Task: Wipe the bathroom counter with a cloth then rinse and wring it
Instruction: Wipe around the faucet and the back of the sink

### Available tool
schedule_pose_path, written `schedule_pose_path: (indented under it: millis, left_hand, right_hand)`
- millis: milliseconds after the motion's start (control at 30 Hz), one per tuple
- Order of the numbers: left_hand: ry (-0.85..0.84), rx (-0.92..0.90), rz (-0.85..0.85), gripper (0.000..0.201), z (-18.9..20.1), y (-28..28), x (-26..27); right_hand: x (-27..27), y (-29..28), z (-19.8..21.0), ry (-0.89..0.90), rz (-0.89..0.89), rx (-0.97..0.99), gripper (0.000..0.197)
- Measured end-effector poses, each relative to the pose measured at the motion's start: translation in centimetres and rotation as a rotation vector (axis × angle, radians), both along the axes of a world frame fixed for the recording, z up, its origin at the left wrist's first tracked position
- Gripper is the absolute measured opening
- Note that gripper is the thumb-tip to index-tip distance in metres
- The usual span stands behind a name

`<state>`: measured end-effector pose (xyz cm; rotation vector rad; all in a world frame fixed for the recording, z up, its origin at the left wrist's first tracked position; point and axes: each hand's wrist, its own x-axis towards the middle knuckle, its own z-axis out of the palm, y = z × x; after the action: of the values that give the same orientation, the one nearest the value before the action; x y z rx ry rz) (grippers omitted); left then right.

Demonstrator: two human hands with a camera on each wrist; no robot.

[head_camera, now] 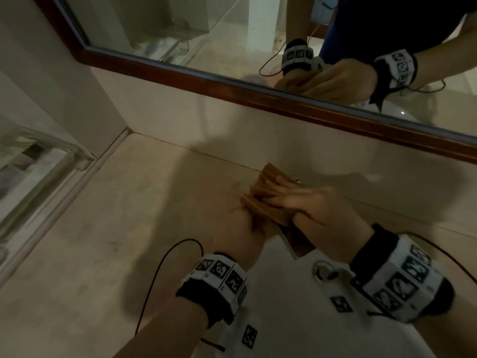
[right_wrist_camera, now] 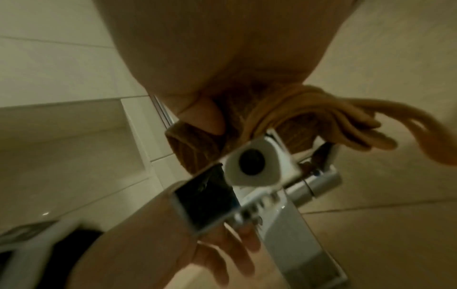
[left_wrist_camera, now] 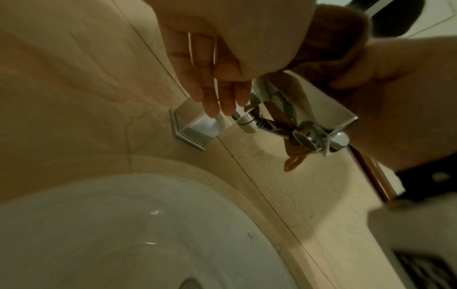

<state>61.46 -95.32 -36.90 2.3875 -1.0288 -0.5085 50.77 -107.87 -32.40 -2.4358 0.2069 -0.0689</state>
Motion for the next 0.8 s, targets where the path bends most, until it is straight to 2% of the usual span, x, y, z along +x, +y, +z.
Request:
schedule_pose_path:
  millis: [133, 200, 333, 467, 600, 700, 800]
  left_hand:
    - [0.092, -0.032, -0.089, 0.021, 0.7, 1.0, 0.2]
    - [0.104, -0.053, -0.129, 0.026, 0.8, 1.3, 0.2]
    - [0.112, -0.041, -0.106, 0.022, 0.4, 1.4, 0.3]
    - [0.173, -0.131, -0.018, 0.023, -0.7, 1.5, 0.4]
    - [0.153, -0.074, -0.069, 0.015, -1.1, 1.9, 0.0]
    - [0.129, -0.076, -0.112, 0.027, -2.2, 2.1, -0.2]
    - [0.262, -0.063, -0.083, 0.022, -2.6, 2.2, -0.4]
  right_hand:
    - [-4.3, 2.1, -0.5, -0.044, -0.037, 0.012, 0.062]
    - [-4.8, 2.7, -0.4, -0.066, -0.067, 0.022, 0.062]
    - [-1.2, 1.9, -0.5, -0.036, -0.085, -0.013, 0.058]
    - [0.4, 1.7, -1.3, 0.018, -0.124, -0.059, 0.056]
    - [-4.7, 4.7, -1.9, -0.145, -0.196, -0.026, 0.054]
    - [-8.6, 7.0, -2.9, -0.302, -0.314, 0.040, 0.046]
    - [-9.2, 8.7, -3.4, -0.422, -0.570, 0.344, 0.046]
